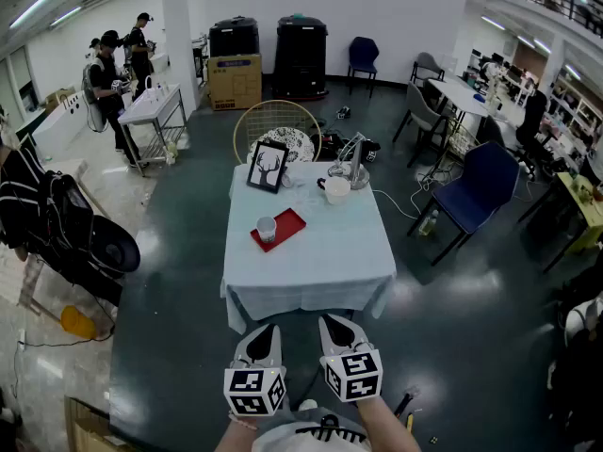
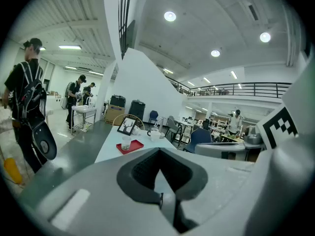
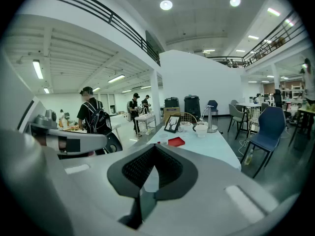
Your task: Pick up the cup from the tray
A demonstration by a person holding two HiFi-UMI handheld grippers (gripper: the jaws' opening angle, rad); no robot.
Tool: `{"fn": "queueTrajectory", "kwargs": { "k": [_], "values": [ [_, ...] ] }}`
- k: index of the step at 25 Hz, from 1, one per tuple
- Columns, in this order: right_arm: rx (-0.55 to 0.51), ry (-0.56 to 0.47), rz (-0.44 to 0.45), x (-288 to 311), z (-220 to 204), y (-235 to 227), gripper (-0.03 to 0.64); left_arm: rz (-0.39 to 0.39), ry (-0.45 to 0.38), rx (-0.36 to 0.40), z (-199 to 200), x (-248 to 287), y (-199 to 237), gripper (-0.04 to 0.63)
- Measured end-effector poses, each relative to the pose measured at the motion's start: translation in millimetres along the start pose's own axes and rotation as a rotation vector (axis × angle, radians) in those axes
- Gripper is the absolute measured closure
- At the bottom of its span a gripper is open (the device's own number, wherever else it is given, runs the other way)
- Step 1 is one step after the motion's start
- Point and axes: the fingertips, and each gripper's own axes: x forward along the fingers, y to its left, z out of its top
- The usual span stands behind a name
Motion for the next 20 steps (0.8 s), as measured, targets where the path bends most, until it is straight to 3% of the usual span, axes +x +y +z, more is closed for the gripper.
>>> {"fn": "queueTrajectory", "kwargs": {
  "k": [14, 20],
  "values": [
    [-0.009, 0.012, -0.013, -0.5, -5.0, 11.0, 0.594, -0.015, 0.011, 0.001, -0.6, -6.0, 6.0, 0.594],
    [0.050, -0.016, -0.027, 1.8, -1.0, 5.0, 0.592, -0.034, 0.025, 0.004, -0.9, -0.2, 9.2, 0.595]
  ]
}}
